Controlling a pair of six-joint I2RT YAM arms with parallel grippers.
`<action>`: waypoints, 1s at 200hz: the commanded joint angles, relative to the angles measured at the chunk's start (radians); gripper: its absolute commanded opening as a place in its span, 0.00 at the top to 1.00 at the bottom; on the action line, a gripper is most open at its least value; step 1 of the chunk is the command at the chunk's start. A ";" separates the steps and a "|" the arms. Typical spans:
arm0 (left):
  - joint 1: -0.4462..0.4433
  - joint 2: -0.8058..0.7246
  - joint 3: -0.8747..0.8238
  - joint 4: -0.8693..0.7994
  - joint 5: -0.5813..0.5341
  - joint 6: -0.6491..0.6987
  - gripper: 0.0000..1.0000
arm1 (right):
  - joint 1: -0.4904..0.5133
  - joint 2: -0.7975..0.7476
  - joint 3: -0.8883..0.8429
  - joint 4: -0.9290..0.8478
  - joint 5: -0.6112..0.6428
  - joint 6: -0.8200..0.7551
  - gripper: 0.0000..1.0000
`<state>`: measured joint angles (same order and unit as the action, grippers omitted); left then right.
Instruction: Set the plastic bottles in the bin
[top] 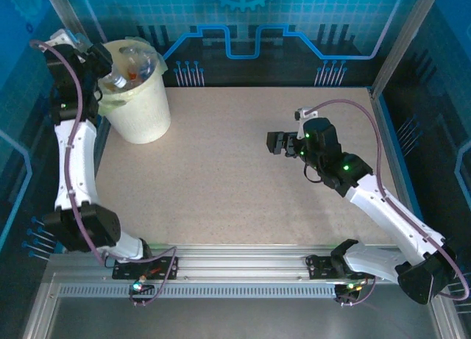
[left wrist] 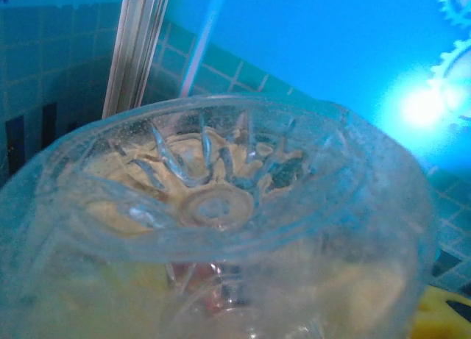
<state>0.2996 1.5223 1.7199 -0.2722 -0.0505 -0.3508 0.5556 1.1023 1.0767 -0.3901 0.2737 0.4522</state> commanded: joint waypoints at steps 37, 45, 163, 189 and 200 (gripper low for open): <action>0.074 0.249 0.219 0.036 0.099 -0.177 0.45 | -0.015 -0.042 -0.008 -0.036 0.019 0.009 0.00; 0.077 0.287 0.260 0.017 0.105 -0.204 0.44 | -0.017 -0.044 -0.008 -0.036 0.019 0.009 0.00; 0.079 0.334 0.425 -0.167 0.105 -0.261 0.01 | -0.036 -0.090 -0.038 -0.071 0.095 0.047 0.00; 0.074 0.160 0.216 -0.085 0.109 -0.227 0.01 | -0.049 -0.099 -0.060 -0.066 0.133 0.069 0.00; 0.070 0.086 0.133 -0.070 0.106 -0.210 0.01 | -0.057 -0.102 -0.067 -0.061 0.133 0.074 0.00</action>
<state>0.3721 1.7889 1.9762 -0.4244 0.0414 -0.6018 0.5217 1.0233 1.0328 -0.4530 0.3611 0.4931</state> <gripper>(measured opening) 0.988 0.998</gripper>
